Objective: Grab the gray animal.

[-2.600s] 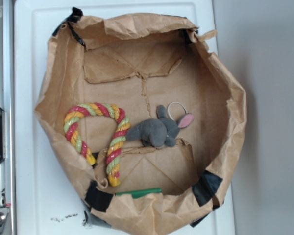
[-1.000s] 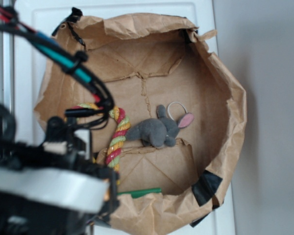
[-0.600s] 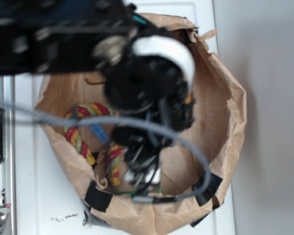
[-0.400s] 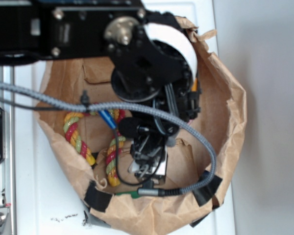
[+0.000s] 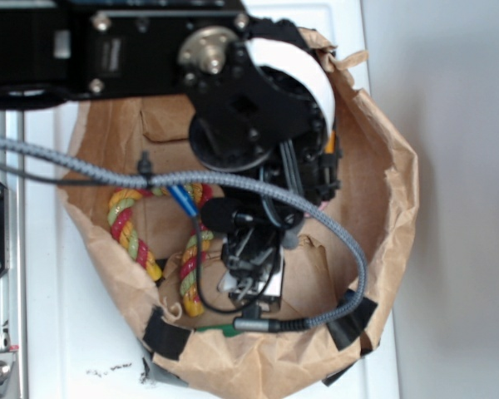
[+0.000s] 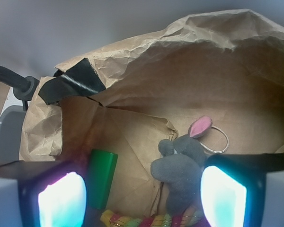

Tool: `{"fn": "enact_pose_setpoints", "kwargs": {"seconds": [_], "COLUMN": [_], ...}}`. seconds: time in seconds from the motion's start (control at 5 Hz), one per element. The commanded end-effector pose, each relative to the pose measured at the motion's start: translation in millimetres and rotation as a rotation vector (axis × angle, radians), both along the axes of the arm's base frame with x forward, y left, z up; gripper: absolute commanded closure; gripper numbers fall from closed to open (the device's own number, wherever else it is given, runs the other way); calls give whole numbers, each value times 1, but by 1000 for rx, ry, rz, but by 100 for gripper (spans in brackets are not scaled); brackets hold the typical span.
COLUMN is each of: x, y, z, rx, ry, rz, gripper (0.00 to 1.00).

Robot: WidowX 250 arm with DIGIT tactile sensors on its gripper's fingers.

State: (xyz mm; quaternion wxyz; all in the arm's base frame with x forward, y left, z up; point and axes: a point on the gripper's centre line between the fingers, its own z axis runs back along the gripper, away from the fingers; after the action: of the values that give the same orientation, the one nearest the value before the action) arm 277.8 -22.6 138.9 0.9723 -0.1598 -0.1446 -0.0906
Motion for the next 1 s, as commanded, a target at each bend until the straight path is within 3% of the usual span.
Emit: {"fn": "enact_pose_setpoints", "kwargs": {"seconds": [0.0, 0.4, 0.6, 0.8], "x": [8, 7, 12, 32], "y": [9, 8, 4, 2], "z": [-15, -54, -74, -96], "rx": [51, 137, 139, 163], "ry": [-53, -65, -93, -60], "rz": [-13, -25, 2, 74], "gripper": [0, 0, 0, 0]}}
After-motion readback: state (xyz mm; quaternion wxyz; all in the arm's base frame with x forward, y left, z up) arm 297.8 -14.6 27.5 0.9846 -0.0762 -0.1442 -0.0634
